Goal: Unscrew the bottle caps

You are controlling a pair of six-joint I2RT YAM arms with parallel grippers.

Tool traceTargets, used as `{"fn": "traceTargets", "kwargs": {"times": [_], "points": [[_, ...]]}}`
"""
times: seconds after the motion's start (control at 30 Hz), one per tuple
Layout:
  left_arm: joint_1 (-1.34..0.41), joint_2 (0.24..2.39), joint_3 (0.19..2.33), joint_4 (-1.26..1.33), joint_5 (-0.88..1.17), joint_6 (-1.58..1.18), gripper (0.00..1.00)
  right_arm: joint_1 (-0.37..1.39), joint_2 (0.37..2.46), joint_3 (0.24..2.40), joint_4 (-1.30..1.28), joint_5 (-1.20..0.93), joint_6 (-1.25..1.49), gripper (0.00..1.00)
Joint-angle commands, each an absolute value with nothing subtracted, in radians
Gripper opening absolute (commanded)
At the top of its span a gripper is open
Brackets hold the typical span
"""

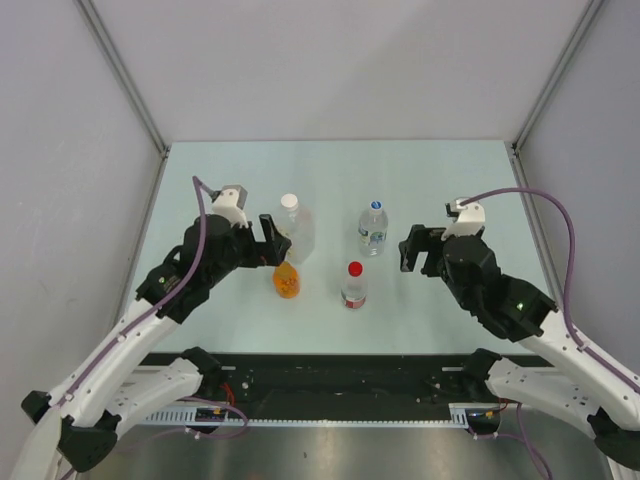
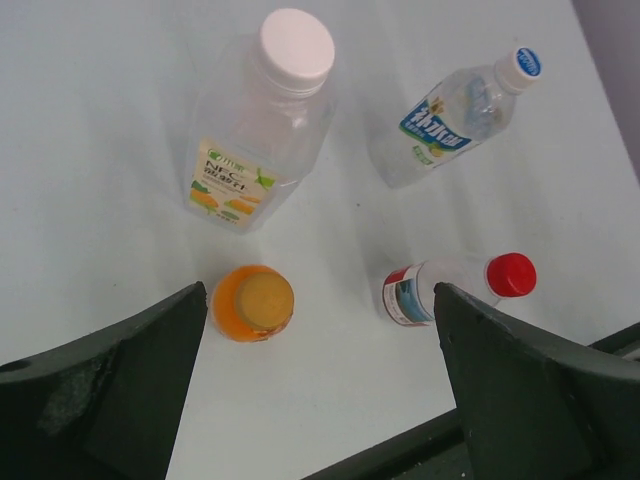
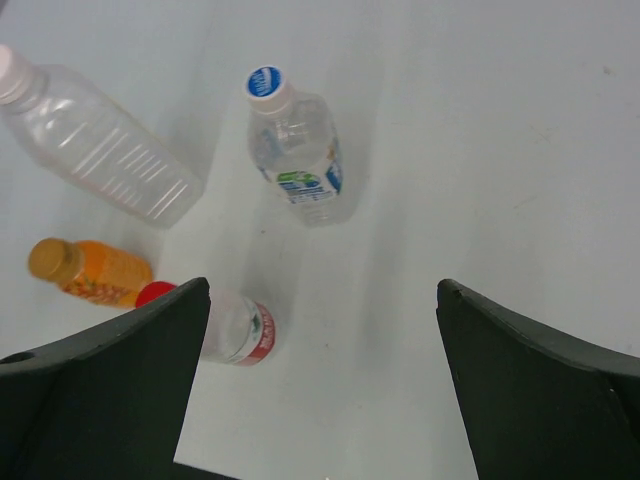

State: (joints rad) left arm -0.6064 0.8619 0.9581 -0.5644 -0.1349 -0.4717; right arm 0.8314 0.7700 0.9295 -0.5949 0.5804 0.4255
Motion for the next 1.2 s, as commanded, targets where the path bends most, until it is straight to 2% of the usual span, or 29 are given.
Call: {"fn": "traceTargets", "kwargs": {"times": [0.0,0.13,0.27,0.77,1.17], "points": [[-0.604,0.772,0.907,-0.468,-0.078,-0.428,1.00,0.908,0.787,0.933,-0.506,0.502,0.370,1.00],[-0.603,0.723,0.881,-0.452,-0.107,-0.423,1.00,1.072,0.882,0.931,-0.494,0.574,0.380,1.00],[-0.603,0.692,0.868,-0.462,-0.117,-0.419,1.00,1.156,0.983,0.933,-0.465,0.627,0.406,1.00],[-0.603,0.574,0.785,-0.423,-0.098,-0.407,1.00,1.147,1.196,0.933,-0.331,0.635,0.439,0.97],[-0.603,0.554,0.778,-0.446,-0.084,-0.391,1.00,1.109,1.269,0.933,-0.293,0.598,0.445,0.66]]}}
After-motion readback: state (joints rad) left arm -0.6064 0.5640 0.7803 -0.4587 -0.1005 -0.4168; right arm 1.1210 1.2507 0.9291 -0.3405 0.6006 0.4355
